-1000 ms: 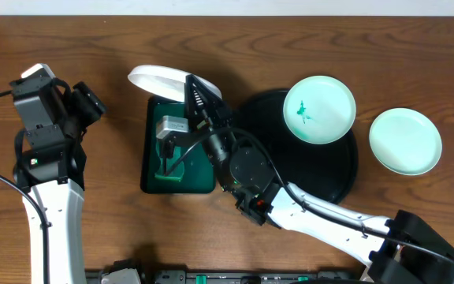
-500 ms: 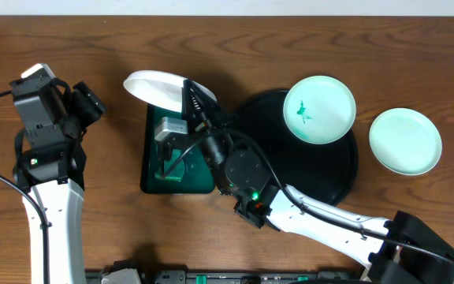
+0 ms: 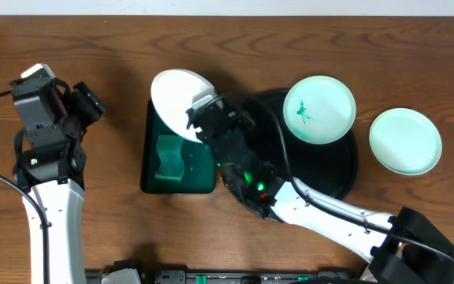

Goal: Clean dirty plates on tray and stack at the side
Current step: 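Carry the white plate right and lower it onto the right pale plate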

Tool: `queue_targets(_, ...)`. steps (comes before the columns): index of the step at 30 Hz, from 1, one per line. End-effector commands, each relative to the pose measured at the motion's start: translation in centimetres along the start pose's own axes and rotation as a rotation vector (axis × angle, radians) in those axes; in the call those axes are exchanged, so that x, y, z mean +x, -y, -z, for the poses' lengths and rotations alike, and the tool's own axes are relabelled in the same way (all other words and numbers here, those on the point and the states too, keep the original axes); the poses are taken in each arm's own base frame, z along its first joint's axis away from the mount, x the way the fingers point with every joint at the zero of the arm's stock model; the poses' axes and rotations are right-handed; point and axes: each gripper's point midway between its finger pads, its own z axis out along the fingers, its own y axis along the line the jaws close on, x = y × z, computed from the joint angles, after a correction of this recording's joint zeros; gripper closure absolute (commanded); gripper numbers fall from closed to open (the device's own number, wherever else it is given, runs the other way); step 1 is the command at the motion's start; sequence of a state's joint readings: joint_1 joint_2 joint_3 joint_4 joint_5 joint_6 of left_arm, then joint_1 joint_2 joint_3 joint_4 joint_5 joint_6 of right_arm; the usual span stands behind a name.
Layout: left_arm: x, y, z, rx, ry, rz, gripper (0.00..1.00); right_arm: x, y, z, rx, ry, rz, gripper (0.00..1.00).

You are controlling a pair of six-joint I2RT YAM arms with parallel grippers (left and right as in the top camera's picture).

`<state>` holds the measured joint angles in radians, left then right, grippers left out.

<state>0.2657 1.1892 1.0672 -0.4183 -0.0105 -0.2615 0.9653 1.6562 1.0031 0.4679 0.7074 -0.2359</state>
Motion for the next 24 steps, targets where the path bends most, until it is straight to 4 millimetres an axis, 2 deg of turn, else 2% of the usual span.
queue_targets(1, -0.1, -0.3, 0.0, -0.011, 0.005, 0.003, 0.2, 1.0, 0.3, -0.5, -0.001, -0.045, -0.312, 0.99)
queue_targets(6, -0.1, -0.3, 0.0, -0.011, 0.005, 0.003, 0.2, 3.1, -0.7, -1.1, -0.099, -0.134, -0.392, 0.99)
queue_targets(15, -0.1, -0.3, 0.0, -0.011, 0.005, 0.003, 0.2, 2.5, 2.2, -1.5, -0.054, -0.123, -0.421, 0.99)
queue_targets(20, -0.1, -0.3, 0.0, -0.011, 0.005, 0.003, 0.2, 3.9, 5.6, -1.2, -0.014, -0.209, -0.511, 0.99)
queue_targets(24, -0.1, -0.3, 0.0, -0.011, 0.005, 0.003, 0.2, 5.5, 10.0, -1.1, 0.008, -0.285, -0.635, 0.99)
